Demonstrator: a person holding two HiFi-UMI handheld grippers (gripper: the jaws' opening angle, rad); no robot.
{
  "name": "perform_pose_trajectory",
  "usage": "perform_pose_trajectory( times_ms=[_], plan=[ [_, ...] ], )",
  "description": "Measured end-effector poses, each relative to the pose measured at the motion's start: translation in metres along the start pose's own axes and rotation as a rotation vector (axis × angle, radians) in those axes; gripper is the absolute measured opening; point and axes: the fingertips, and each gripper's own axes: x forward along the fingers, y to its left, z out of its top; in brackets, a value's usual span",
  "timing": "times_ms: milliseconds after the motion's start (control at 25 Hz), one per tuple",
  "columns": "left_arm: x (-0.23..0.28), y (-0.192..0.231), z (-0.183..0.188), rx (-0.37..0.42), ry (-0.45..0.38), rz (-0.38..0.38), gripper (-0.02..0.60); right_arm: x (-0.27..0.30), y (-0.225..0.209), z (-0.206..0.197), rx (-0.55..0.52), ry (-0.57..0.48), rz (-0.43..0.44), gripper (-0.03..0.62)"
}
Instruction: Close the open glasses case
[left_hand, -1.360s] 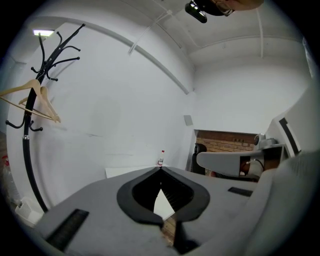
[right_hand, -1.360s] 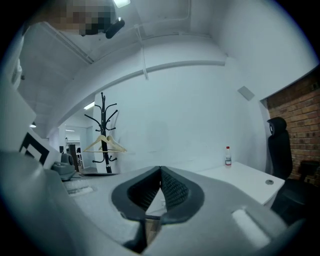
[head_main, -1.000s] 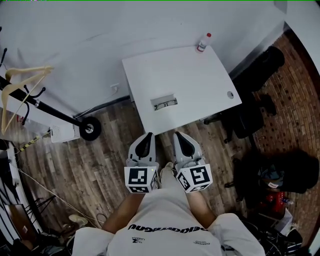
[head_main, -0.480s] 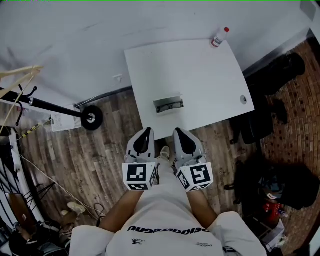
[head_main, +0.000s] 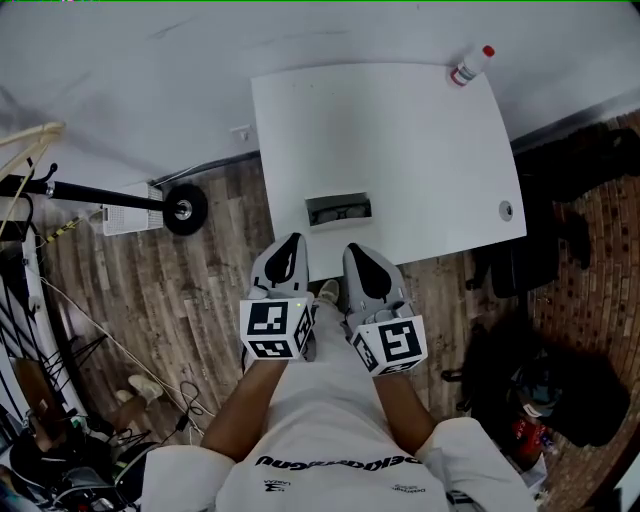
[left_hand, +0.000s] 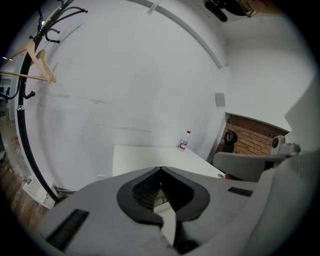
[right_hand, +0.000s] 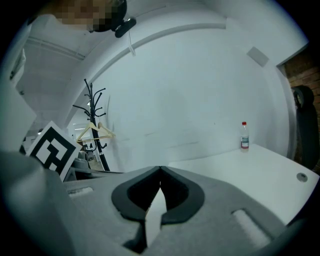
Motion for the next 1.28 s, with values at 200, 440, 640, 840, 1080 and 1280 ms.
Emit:
perform_pose_trajectory(
  times_ms=[200,440,640,840,1080,1280],
  plan=[
    [0.024,0.011,-0.011,-0.026,0.028,0.004,-0.002,0.019,-0.01,-0.014,0.007,0.027,-0.004,-0.005],
    [0.048,0.022,-0.024,-0.04,0.065,-0.032,0.008,0.038,-0.015,-0.027,0.006,0.048,-0.032,-0.005],
    [0.069,0.035,-0.037,-0.051,0.099,-0.047,0.04,0.05,-0.02,-0.039,0.016,0.059,-0.062,-0.005],
    [0.088,0.044,-0.052,-0.065,0.137,-0.063,0.074,0.054,-0.027,-0.049,0.017,0.068,-0.087,-0.005],
    [0.107,0.057,-0.069,-0.103,0.176,-0.065,0.091,0.058,-0.032,-0.059,0.026,0.084,-0.104,-0.005],
    [0.125,0.066,-0.085,-0.147,0.208,-0.074,0.097,0.063,-0.035,-0.066,0.03,0.093,-0.107,-0.005]
  ],
)
